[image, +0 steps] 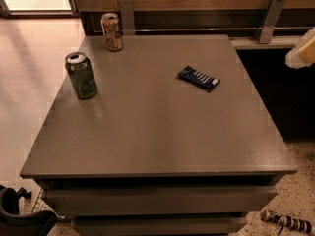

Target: Pick rxbar blueberry

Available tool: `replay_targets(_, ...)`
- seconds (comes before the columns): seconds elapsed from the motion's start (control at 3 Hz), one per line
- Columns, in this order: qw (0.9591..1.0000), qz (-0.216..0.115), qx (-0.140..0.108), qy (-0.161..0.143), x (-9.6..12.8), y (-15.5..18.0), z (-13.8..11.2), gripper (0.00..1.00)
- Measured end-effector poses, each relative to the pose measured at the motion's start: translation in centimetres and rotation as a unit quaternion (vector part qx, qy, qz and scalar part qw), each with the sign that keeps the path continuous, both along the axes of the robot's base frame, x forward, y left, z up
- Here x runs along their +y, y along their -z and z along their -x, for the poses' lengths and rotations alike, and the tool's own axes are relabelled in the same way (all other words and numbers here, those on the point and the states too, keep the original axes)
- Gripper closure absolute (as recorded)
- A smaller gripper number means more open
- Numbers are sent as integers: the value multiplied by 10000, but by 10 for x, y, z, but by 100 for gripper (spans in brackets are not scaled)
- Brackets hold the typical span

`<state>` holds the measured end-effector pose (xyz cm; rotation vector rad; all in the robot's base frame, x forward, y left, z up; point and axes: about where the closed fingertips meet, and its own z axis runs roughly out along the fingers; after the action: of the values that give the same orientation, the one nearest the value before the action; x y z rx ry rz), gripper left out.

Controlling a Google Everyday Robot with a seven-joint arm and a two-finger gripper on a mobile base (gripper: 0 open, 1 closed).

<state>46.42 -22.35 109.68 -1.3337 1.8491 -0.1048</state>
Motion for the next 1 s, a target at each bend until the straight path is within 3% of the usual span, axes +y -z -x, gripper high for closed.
replay_targets(0.33, 10000, -57, 15, -9, 1, 2, -3, 0)
replay_targets(0.67, 9991, -396, 143, -48, 7, 16, -16, 0)
replay_targets(1.0, 9951, -932, 324, -101, 8, 43, -33, 0)
